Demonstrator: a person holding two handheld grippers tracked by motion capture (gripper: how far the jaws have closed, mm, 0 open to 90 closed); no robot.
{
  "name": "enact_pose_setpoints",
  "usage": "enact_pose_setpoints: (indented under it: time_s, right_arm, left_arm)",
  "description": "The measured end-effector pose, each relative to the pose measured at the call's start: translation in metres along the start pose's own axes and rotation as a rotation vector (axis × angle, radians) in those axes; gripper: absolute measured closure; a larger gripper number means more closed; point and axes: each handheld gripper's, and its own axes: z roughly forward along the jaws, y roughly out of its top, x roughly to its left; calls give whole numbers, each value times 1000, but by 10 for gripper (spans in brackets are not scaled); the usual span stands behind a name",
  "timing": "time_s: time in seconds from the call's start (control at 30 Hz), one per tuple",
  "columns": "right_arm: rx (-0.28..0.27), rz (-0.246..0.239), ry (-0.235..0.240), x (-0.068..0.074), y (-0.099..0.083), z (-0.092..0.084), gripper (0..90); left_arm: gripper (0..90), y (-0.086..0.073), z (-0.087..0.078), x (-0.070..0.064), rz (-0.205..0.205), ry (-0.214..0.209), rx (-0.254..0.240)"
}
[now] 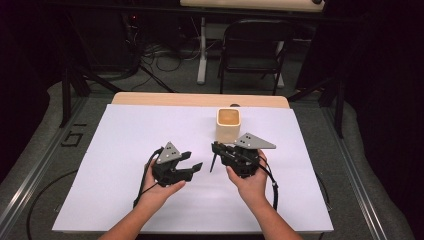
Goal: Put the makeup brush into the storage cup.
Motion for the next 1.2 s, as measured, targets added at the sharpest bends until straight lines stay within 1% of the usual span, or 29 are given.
enact_pose_setpoints:
  time_s: [0.03,0.13,0.17,0.23,0.27,0.4,0.47,0.5,0.57,0.67,0.7,0.73,0.87,0.97,1.13,1.2]
  right_arm:
    - [0,-1,-4,-1,0,0,838]
    - [0,-11,-18,-2,1,-1,837]
    - [2,-14,-23,-3,1,-2,837]
    - [0,-10,-27,-4,1,-2,837]
    - [-4,-9,-29,-4,1,-2,838]
    - [-4,-8,-41,-7,2,-3,838]
    - [-7,-4,-44,-9,2,-4,838]
    - [-7,-3,-45,-9,2,-4,838]
    - [-8,-4,-47,-10,3,-4,837]
    - [-4,-8,-55,-11,4,-4,838]
    - [-5,-10,-56,-12,5,-5,838]
    - [-8,-6,-57,-13,5,-5,837]
    - [-6,-12,-74,-17,7,-5,838]
    - [-2,-19,-87,-20,10,-6,838]
    - [4,-23,-104,-24,15,-6,838]
    - [3,-25,-108,-26,18,-6,837]
  left_arm:
    - [391,0,-1,2,6,13,-1]
    - [355,0,-2,5,-6,26,-9]
    - [345,-1,-3,9,-6,49,-12]
    - [331,-1,-5,13,2,81,-12]
    - [329,-2,-6,15,9,91,-11]
    - [325,-3,-8,22,14,129,-18]
    - [325,-4,-9,26,18,155,-22]
    - [325,-4,-11,28,12,164,-20]
    - [325,-4,-12,32,-7,169,-28]
    - [329,-6,-16,39,-24,192,-31]
    - [329,-6,-17,41,-38,202,-31]
    - [328,-7,-18,44,-42,208,-30]
    - [318,-10,-22,53,-91,220,-31]
    - [285,-12,-24,59,-125,224,-35]
    - [243,-15,-24,64,-140,228,-28]
    - [223,-16,-24,66,-153,216,-28]
